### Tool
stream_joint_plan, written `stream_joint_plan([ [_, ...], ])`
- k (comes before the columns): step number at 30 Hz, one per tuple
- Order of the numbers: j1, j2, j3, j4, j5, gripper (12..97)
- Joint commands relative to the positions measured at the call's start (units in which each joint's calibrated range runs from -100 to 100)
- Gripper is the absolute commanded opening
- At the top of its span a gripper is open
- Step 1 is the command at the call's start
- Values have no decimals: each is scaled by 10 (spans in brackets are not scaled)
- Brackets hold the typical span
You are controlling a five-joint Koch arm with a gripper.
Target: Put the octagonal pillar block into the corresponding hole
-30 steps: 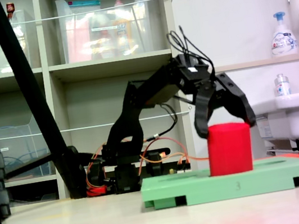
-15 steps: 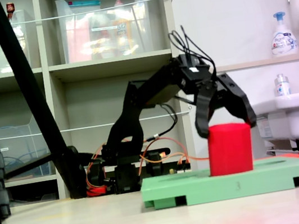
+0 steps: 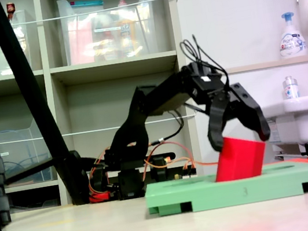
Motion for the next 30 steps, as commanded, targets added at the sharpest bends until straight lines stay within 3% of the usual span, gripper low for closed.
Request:
stream_joint_plan([
  [1,13,3,35,17,7,503],
  [13,25,-36,35,-148,9,538],
  [20,25,-185,35,-298,15,743],
  [30,17,-207,35,-266,15,742],
])
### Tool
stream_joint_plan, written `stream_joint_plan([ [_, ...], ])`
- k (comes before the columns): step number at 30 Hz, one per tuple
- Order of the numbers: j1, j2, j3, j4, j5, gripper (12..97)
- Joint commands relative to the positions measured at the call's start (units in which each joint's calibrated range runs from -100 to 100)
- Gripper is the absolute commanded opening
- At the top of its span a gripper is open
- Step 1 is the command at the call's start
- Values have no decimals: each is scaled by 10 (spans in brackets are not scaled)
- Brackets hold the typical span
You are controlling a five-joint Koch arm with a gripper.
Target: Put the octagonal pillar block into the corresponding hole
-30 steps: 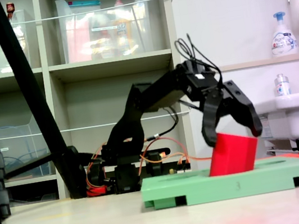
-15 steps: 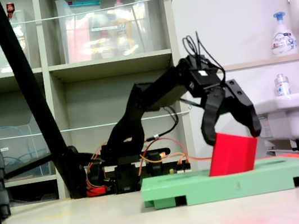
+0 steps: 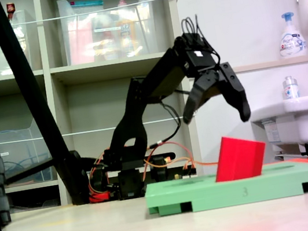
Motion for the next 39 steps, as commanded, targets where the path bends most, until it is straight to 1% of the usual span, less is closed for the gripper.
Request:
stream_joint_plan([
  [1,-4,-13,21,40,1,740],
  [6,-11,30,21,79,3,740],
  [19,-32,155,21,60,4,740],
  [25,-35,167,21,25,3,740],
  [30,-33,195,21,86,2,740],
  [39,-24,259,21,257,-1,740],
])
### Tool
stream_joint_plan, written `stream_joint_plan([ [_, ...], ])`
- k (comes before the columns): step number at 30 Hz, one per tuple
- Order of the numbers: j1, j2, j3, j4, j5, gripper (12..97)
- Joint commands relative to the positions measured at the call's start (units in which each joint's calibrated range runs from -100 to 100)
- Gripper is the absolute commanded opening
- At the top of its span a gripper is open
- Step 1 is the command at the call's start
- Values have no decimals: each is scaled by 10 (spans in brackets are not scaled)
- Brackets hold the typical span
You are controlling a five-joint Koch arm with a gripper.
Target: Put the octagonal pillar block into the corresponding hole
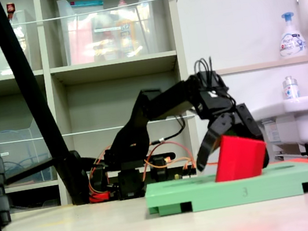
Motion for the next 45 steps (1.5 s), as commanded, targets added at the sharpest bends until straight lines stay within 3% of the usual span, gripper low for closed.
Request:
stream_joint_plan([
  [1,1,6,18,77,-2,740],
  [6,3,8,18,69,-7,734],
  [21,24,-177,18,-215,-7,736],
  [32,5,-256,19,-129,-14,734],
  [37,-7,-255,19,-75,-17,588],
  [45,-9,-174,19,0,-19,584],
])
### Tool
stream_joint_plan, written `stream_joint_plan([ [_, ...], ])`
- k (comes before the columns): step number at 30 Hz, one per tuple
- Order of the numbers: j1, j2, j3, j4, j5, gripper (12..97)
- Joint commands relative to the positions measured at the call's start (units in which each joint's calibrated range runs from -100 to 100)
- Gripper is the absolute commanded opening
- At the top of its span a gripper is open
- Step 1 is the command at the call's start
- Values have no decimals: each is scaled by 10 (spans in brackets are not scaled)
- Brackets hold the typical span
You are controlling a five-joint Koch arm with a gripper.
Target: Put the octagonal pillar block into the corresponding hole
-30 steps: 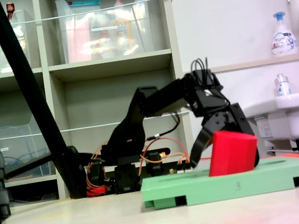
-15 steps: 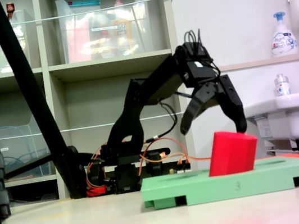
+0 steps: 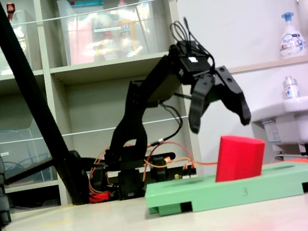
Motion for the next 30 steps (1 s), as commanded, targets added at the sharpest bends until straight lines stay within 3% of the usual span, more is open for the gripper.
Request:
stream_joint_plan([
  [1,-4,14,21,54,-2,584],
  [17,-9,25,20,-221,-11,588],
  [30,-10,-57,21,-221,-18,585],
])
